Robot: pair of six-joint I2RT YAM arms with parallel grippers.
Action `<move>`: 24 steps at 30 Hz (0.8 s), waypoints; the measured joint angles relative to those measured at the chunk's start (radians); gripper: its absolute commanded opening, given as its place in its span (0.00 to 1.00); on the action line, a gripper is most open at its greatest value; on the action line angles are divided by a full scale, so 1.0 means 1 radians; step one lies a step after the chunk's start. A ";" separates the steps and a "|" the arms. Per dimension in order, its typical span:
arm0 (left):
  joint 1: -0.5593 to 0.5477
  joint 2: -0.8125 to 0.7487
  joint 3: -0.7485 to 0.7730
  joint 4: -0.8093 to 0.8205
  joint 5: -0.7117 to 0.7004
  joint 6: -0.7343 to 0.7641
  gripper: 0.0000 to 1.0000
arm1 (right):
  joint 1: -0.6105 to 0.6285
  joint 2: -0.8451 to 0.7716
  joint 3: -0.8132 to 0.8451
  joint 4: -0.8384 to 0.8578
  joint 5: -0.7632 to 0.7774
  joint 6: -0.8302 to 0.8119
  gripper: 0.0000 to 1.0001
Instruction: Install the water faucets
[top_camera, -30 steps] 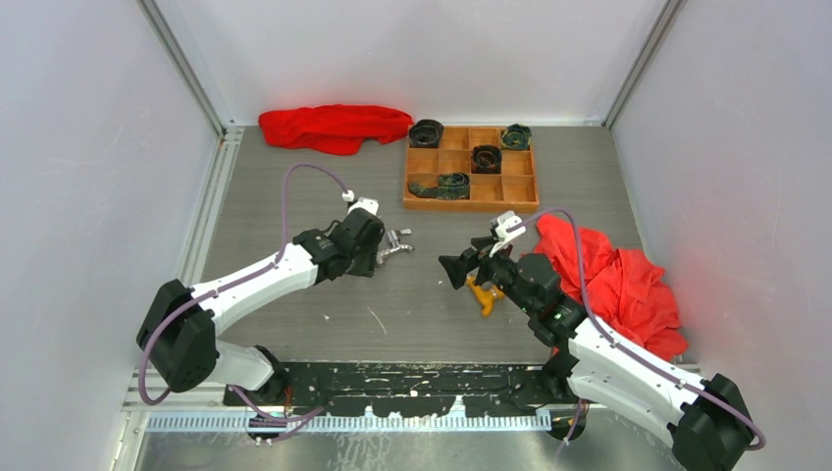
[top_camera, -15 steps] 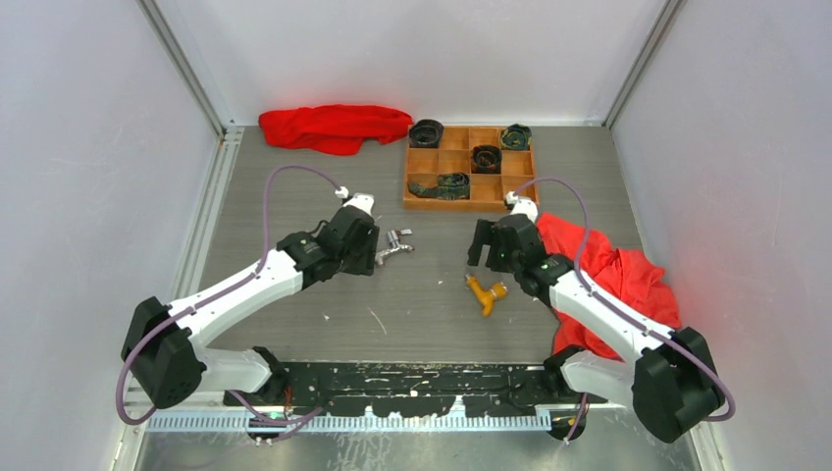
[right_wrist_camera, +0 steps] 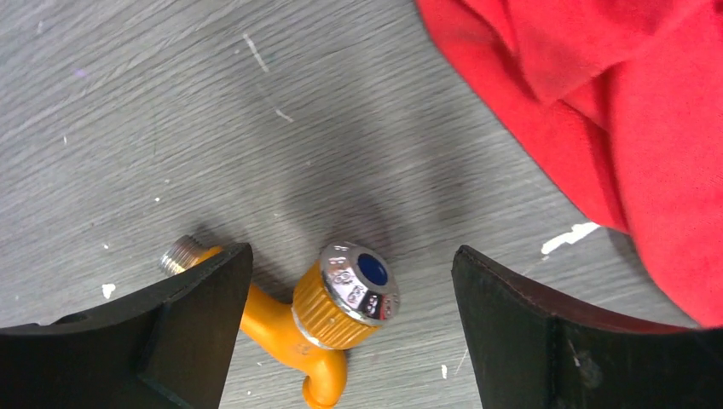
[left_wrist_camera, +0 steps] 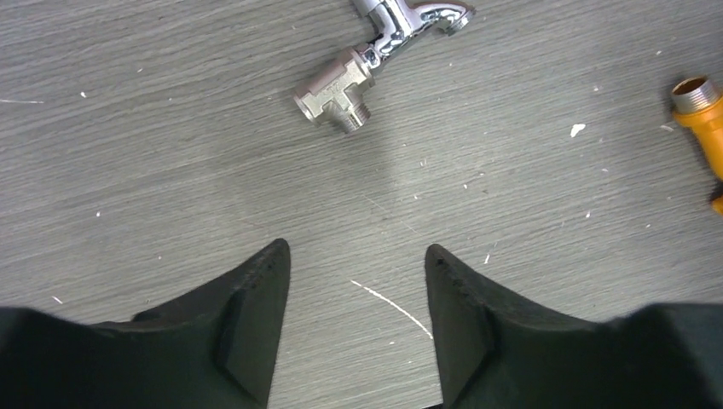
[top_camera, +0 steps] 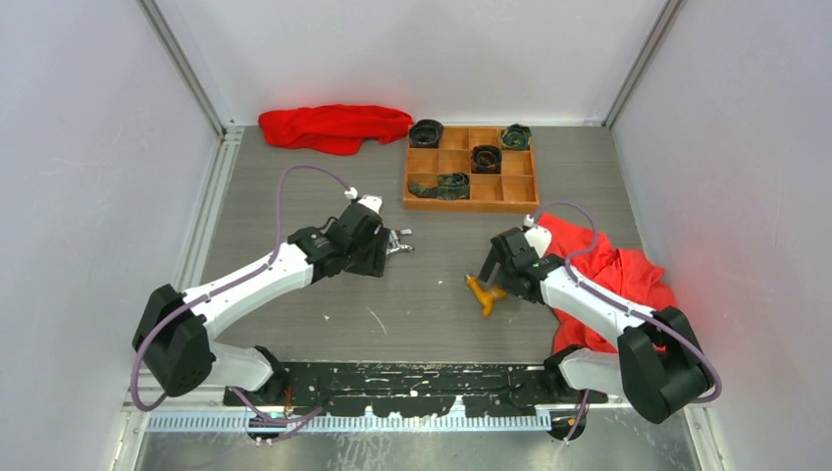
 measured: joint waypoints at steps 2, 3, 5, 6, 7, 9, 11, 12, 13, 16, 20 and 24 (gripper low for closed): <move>0.000 0.031 0.017 0.000 0.006 0.021 0.69 | 0.000 -0.011 0.000 -0.025 0.031 0.043 0.92; 0.000 0.053 0.031 0.000 0.008 0.034 0.69 | 0.000 -0.021 0.000 -0.032 0.042 0.058 0.92; 0.003 0.119 0.080 -0.008 0.018 0.078 0.70 | 0.000 -0.046 0.000 -0.045 0.061 0.079 0.92; 0.012 0.159 0.114 -0.014 0.029 0.105 0.69 | 0.000 -0.061 0.000 -0.050 0.071 0.084 0.92; 0.017 0.196 0.145 -0.013 0.040 0.128 0.68 | 0.000 -0.075 0.000 -0.053 0.077 0.090 0.92; 0.045 0.287 0.226 -0.032 0.089 0.200 0.68 | 0.000 -0.093 0.000 -0.059 0.085 0.099 0.92; 0.085 0.363 0.294 -0.046 0.132 0.263 0.67 | 0.000 -0.108 0.000 -0.068 0.088 0.106 0.92; 0.104 0.395 0.322 -0.054 0.147 0.293 0.67 | 0.000 -0.117 -0.002 -0.070 0.088 0.110 0.92; 0.119 0.420 0.344 -0.064 0.163 0.321 0.65 | 0.000 -0.127 -0.005 -0.070 0.088 0.113 0.92; 0.165 0.500 0.410 -0.102 0.221 0.393 0.61 | 0.000 -0.169 -0.027 -0.073 0.085 0.127 0.92; 0.190 0.598 0.474 -0.150 0.301 0.441 0.57 | 0.000 -0.192 -0.044 -0.090 0.085 0.131 0.92; 0.184 0.637 0.477 -0.185 0.376 0.447 0.56 | 0.000 -0.200 -0.047 -0.103 0.087 0.131 0.92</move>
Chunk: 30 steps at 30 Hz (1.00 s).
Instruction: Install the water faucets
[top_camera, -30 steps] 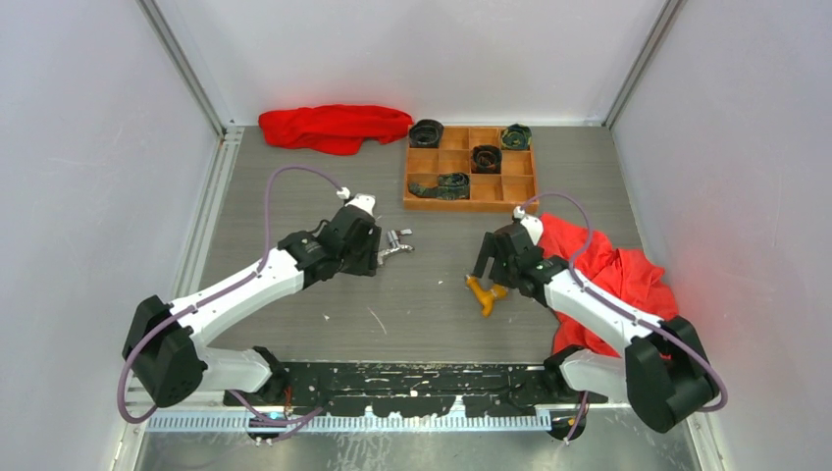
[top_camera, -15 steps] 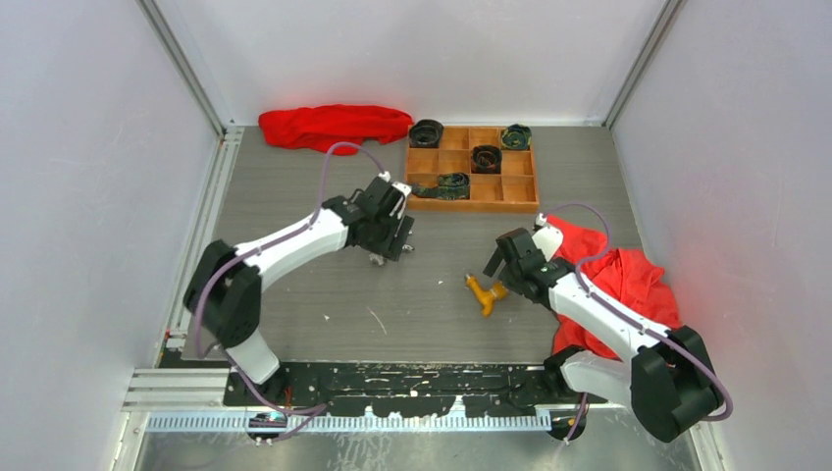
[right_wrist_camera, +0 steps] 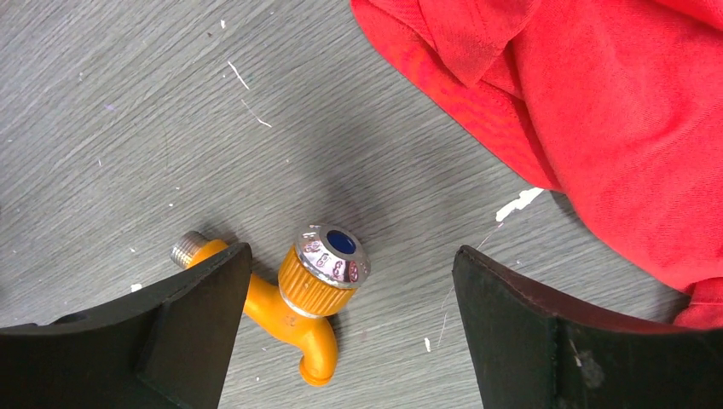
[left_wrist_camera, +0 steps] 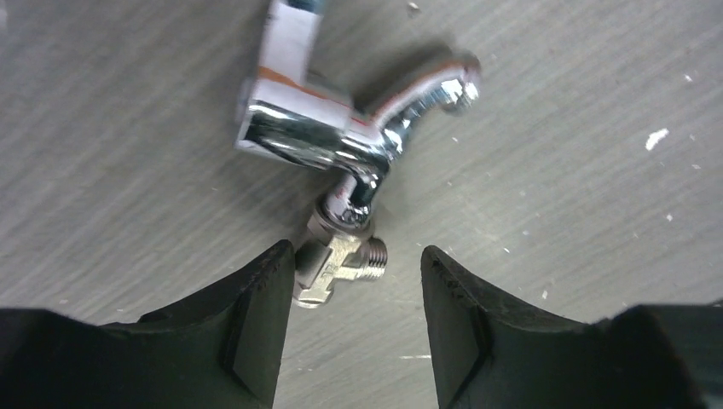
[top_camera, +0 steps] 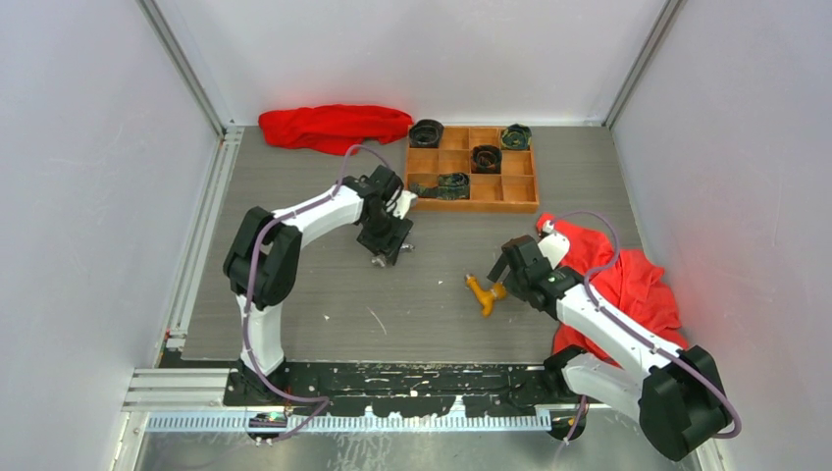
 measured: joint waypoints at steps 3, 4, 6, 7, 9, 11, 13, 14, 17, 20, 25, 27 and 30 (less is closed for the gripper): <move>-0.008 -0.005 -0.020 -0.008 0.045 -0.008 0.56 | 0.000 -0.006 0.000 -0.002 0.002 0.000 0.92; -0.011 -0.008 -0.031 -0.007 0.056 -0.013 0.56 | 0.000 -0.006 0.000 -0.002 0.002 0.000 0.93; -0.022 -0.017 -0.055 -0.008 0.068 -0.032 0.57 | 0.000 -0.003 0.000 -0.001 0.002 0.000 0.93; -0.029 -0.022 -0.066 -0.008 0.071 -0.042 0.57 | 0.000 0.002 0.000 -0.001 0.001 0.000 0.93; -0.051 -0.037 -0.089 -0.008 0.071 -0.071 0.58 | 0.000 0.017 0.000 0.001 -0.002 0.000 0.93; -0.069 -0.055 -0.104 -0.008 0.068 -0.100 0.59 | 0.000 0.040 0.000 0.001 -0.008 0.000 0.93; -0.085 -0.078 -0.113 -0.008 0.064 -0.130 0.61 | 0.000 0.063 0.000 0.001 -0.019 0.002 0.93; -0.089 -0.092 -0.115 -0.008 0.062 -0.142 0.62 | 0.000 0.072 -0.001 0.001 -0.027 0.009 0.93; -0.091 -0.160 -0.124 -0.010 0.051 -0.175 0.64 | 0.004 0.089 -0.008 0.010 -0.053 0.044 0.91; -0.087 -0.253 -0.131 -0.008 0.037 -0.206 0.65 | 0.014 0.115 -0.016 0.013 -0.068 0.097 0.84; -0.085 -0.455 -0.181 0.021 0.003 -0.270 0.67 | 0.050 0.198 0.018 0.032 -0.058 0.185 0.55; -0.085 -0.511 -0.208 0.035 -0.005 -0.295 0.67 | 0.076 0.237 0.037 0.038 -0.050 0.214 0.47; -0.085 -0.572 -0.251 0.056 -0.013 -0.338 0.64 | 0.106 0.283 0.067 0.050 -0.044 0.256 0.25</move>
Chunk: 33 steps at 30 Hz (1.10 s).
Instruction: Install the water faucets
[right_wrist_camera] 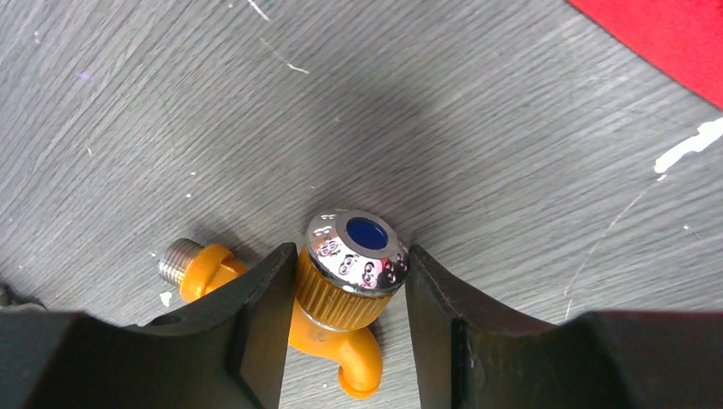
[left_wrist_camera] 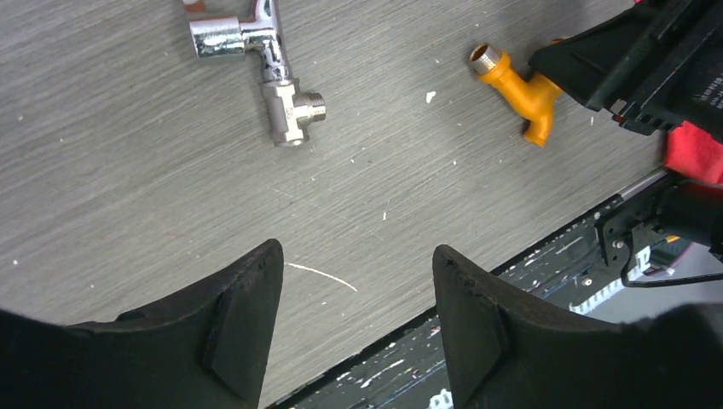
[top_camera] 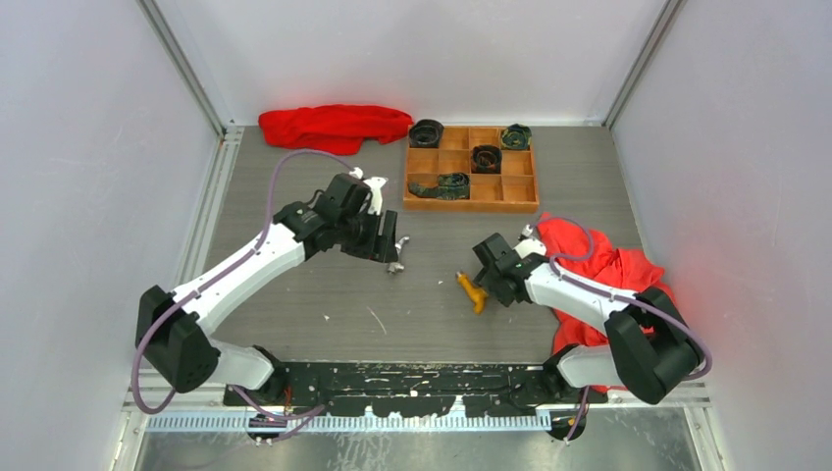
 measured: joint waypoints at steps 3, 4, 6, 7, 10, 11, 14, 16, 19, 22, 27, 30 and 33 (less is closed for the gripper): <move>0.003 -0.043 -0.039 0.019 0.005 -0.060 0.67 | 0.008 0.010 0.007 0.013 -0.003 -0.003 0.01; 0.006 -0.056 -0.051 0.030 0.016 -0.077 0.68 | 0.008 0.009 0.007 0.018 -0.006 -0.014 0.00; 0.016 -0.089 -0.083 0.064 0.055 -0.119 0.69 | 0.008 0.005 0.008 0.039 -0.023 -0.075 0.00; 0.025 -0.109 -0.105 0.090 0.084 -0.142 0.70 | 0.008 -0.004 0.008 0.058 -0.041 -0.120 0.00; 0.050 -0.161 -0.175 0.183 0.183 -0.206 0.73 | 0.008 -0.069 0.007 0.135 -0.130 -0.285 0.00; 0.055 -0.171 -0.193 0.211 0.211 -0.226 0.74 | 0.008 -0.106 0.006 0.173 -0.167 -0.339 0.00; 0.064 -0.175 -0.249 0.310 0.307 -0.285 0.76 | 0.008 -0.224 0.002 0.289 -0.274 -0.459 0.00; 0.064 -0.167 -0.274 0.359 0.362 -0.318 0.77 | 0.007 -0.271 0.002 0.361 -0.355 -0.517 0.00; 0.061 -0.137 -0.291 0.426 0.440 -0.357 0.79 | 0.006 -0.280 0.003 0.427 -0.463 -0.573 0.00; 0.052 -0.093 -0.291 0.469 0.489 -0.379 0.79 | 0.006 -0.267 0.003 0.446 -0.550 -0.612 0.00; 0.047 -0.068 -0.291 0.489 0.542 -0.385 0.70 | 0.006 -0.262 0.006 0.463 -0.649 -0.656 0.00; 0.043 -0.057 -0.291 0.490 0.566 -0.385 0.64 | 0.006 -0.262 0.008 0.467 -0.673 -0.667 0.00; 0.043 -0.049 -0.291 0.489 0.586 -0.383 0.65 | 0.006 -0.262 0.008 0.467 -0.683 -0.674 0.00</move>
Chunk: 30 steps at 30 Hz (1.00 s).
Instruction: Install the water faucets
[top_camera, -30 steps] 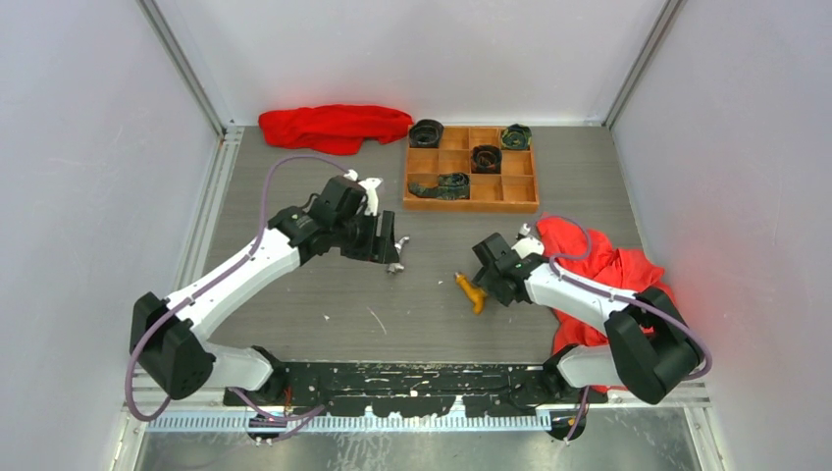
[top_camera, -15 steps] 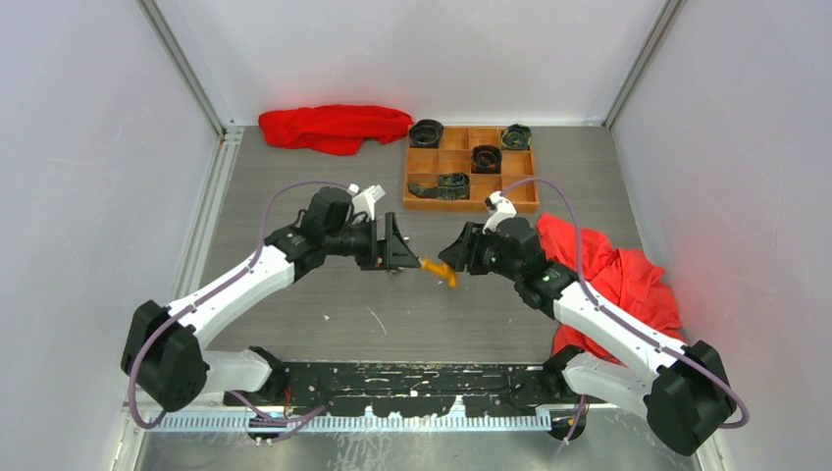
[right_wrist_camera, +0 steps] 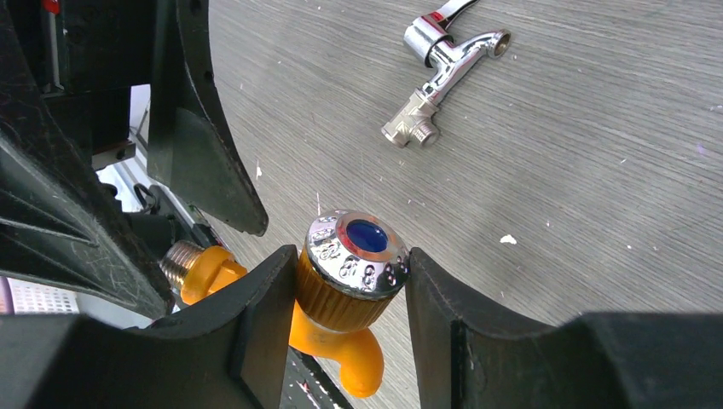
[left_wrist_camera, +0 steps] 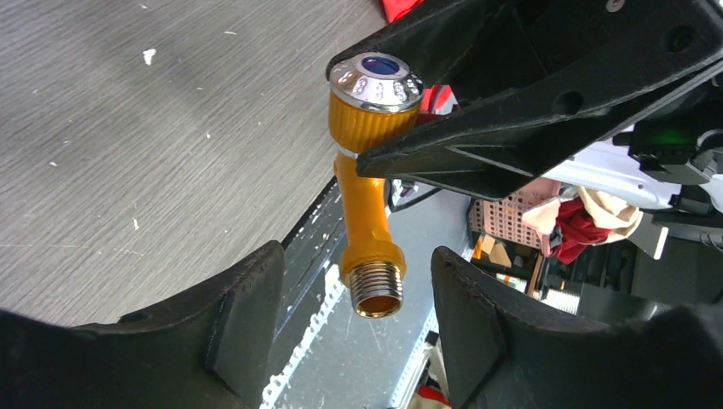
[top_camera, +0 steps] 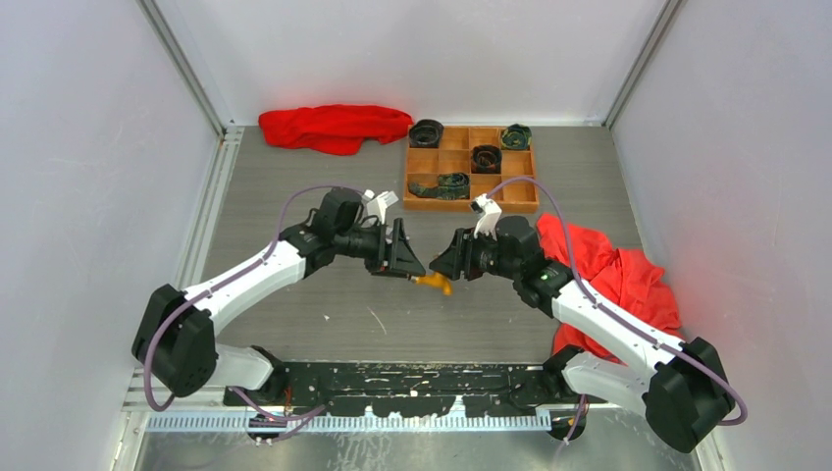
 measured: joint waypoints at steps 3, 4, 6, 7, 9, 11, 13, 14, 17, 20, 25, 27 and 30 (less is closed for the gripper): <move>-0.004 0.005 0.014 -0.006 0.020 0.003 0.65 | 0.000 0.000 0.000 0.000 -0.002 -0.003 0.00; -0.006 0.006 0.019 -0.006 0.026 0.005 0.65 | 0.000 0.000 0.000 0.000 -0.002 -0.003 0.00; -0.013 0.006 0.029 -0.006 0.038 0.007 0.62 | 0.000 0.000 0.000 0.000 -0.002 -0.003 0.00; -0.019 0.007 0.031 -0.006 0.044 0.009 0.58 | 0.000 0.000 0.000 0.000 -0.001 -0.003 0.00; -0.034 0.011 0.034 -0.006 0.052 0.010 0.49 | 0.000 0.000 0.000 0.000 -0.002 -0.003 0.00; -0.048 0.022 0.036 -0.009 0.053 0.014 0.44 | 0.000 0.000 0.000 0.000 -0.002 -0.002 0.00; -0.060 0.042 0.039 -0.013 0.052 0.022 0.41 | 0.000 0.000 0.000 0.000 -0.003 -0.002 0.00; -0.064 0.051 0.042 -0.017 0.052 0.025 0.36 | -0.001 0.000 0.000 -0.001 -0.003 -0.002 0.00; -0.071 0.061 0.050 -0.034 0.047 0.031 0.04 | -0.001 0.000 0.000 0.000 -0.004 -0.002 0.00; -0.072 0.060 0.064 -0.056 0.037 0.042 0.00 | -0.001 0.000 0.000 0.000 -0.003 -0.001 0.16; -0.072 0.055 0.071 -0.060 0.026 0.050 0.00 | -0.029 -0.003 0.000 0.005 -0.027 0.024 0.78; -0.068 0.046 0.070 -0.054 0.027 0.049 0.00 | -0.071 -0.015 -0.011 0.032 -0.077 0.053 0.85; -0.057 0.023 0.051 -0.003 0.038 0.033 0.00 | -0.177 -0.063 -0.090 0.195 -0.218 0.151 0.94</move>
